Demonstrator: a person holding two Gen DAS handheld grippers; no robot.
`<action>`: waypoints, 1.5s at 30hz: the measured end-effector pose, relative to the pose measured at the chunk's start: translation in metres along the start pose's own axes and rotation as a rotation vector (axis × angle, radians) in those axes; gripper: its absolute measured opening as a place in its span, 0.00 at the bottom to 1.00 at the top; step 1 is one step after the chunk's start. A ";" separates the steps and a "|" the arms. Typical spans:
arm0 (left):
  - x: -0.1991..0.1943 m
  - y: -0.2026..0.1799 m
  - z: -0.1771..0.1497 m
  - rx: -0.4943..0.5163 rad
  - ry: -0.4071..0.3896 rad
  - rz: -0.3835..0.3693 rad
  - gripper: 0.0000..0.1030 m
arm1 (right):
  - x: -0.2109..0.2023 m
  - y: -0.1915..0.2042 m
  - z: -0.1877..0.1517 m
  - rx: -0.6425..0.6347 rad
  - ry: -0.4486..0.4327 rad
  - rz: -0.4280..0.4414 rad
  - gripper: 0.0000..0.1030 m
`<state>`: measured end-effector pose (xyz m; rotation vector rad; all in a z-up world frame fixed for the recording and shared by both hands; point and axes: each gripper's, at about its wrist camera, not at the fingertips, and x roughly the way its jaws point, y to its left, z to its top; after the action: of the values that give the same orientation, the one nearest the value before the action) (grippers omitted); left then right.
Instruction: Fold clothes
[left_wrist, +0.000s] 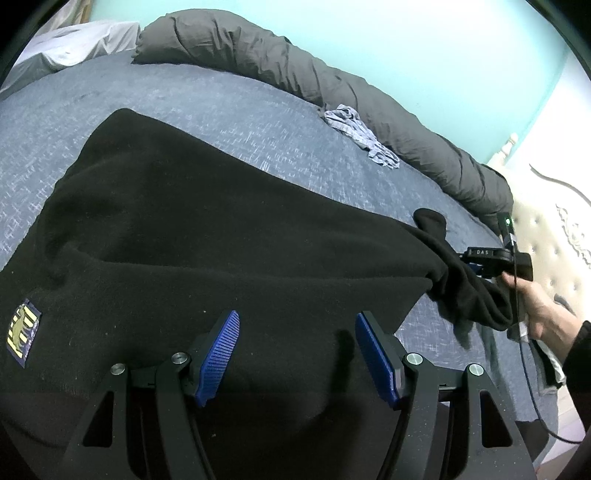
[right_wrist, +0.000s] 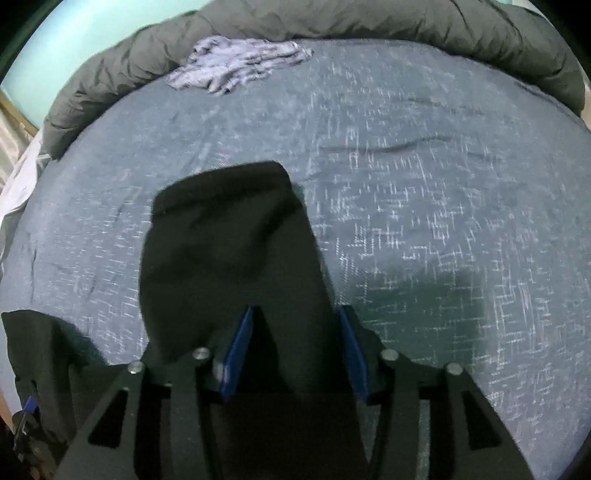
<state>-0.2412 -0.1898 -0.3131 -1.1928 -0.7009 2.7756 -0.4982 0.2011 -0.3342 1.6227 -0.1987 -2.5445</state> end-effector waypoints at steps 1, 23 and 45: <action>0.000 0.000 0.000 0.002 0.000 0.001 0.67 | -0.006 0.002 -0.001 -0.012 -0.014 -0.005 0.09; -0.006 -0.015 -0.005 0.030 -0.012 -0.002 0.67 | -0.231 -0.131 -0.120 0.200 -0.278 -0.055 0.04; -0.014 -0.020 -0.005 0.060 -0.015 -0.003 0.67 | -0.170 -0.008 -0.145 -0.037 -0.103 0.145 0.44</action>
<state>-0.2308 -0.1726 -0.2977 -1.1602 -0.6151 2.7852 -0.2957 0.2312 -0.2447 1.4106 -0.2666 -2.5078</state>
